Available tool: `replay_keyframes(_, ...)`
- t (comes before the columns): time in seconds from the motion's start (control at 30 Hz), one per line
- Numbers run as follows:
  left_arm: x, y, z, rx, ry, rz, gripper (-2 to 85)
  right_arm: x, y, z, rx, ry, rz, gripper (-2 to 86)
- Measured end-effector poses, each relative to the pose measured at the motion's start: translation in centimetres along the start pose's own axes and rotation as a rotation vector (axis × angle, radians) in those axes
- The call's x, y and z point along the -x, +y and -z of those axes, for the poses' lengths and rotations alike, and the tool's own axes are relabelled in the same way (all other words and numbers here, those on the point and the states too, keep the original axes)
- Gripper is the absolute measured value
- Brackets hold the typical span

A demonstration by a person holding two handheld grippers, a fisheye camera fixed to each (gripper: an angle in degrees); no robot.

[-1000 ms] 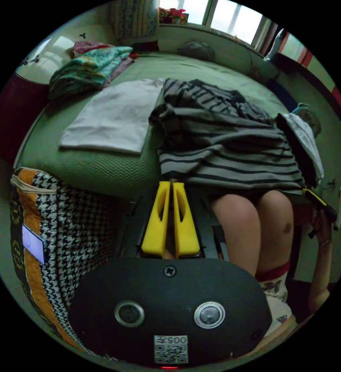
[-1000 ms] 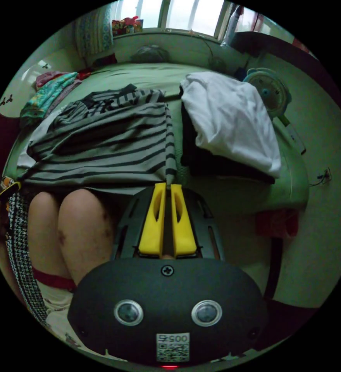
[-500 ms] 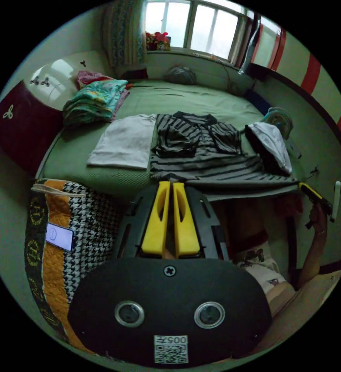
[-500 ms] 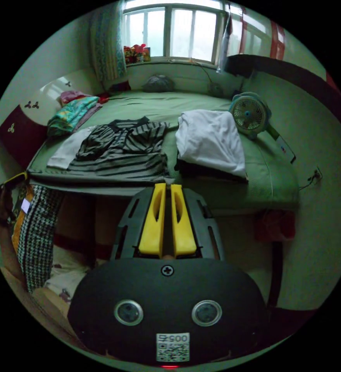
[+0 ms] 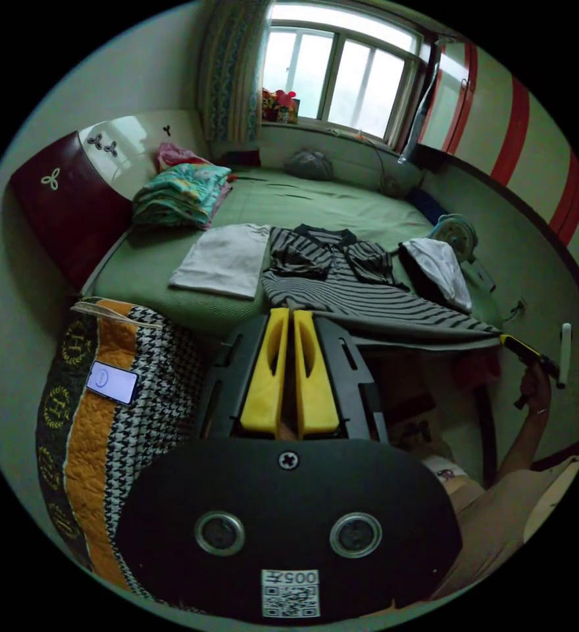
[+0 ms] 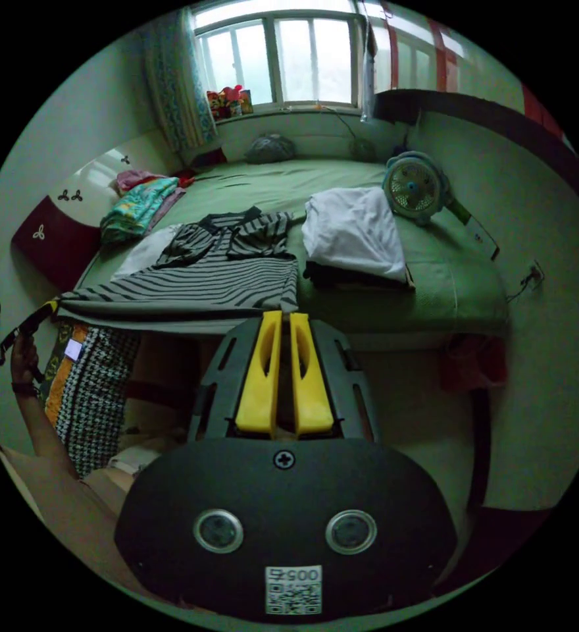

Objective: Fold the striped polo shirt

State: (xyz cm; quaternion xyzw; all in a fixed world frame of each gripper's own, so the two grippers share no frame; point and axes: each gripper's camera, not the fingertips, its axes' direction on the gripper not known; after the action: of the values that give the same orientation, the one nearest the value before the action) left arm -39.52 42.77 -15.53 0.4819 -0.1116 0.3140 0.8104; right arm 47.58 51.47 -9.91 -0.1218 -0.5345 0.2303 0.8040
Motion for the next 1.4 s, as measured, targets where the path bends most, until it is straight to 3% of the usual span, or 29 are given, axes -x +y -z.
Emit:
replay_keyframes(0.27, -0.9, 0.5, 3.0, -0.07, 0.017, -0.002, 0.4, 1.7, 0.1, 4.3, -0.075, -0.002, 0.017, -1.1)
replay_keyframes(0.67, -1.7, -3.9, -4.9, 0.037, 0.066, 0.044, 0.4, 2.4, -5.0, -1.8, 0.041, -0.011, -0.038, -1.1)
replay_keyframes(0.97, -2.7, -10.8, -16.5, 0.129, 0.052, 0.088, 0.4, 3.7, -13.6, -10.6, 0.126, 0.038, -0.051, -1.2)
replay_keyframes(1.23, -5.7, -23.1, -27.9, 0.139, -0.08, 0.012, 0.8, 5.4, -26.4, -18.3, 0.093, 0.117, 0.033, -1.2)
replay_keyframes(1.4, -7.7, -31.0, -38.3, 0.139, -0.14, 0.029, 2.9, 6.8, -36.1, -26.6, 0.077, 0.292, 0.012, -0.9)
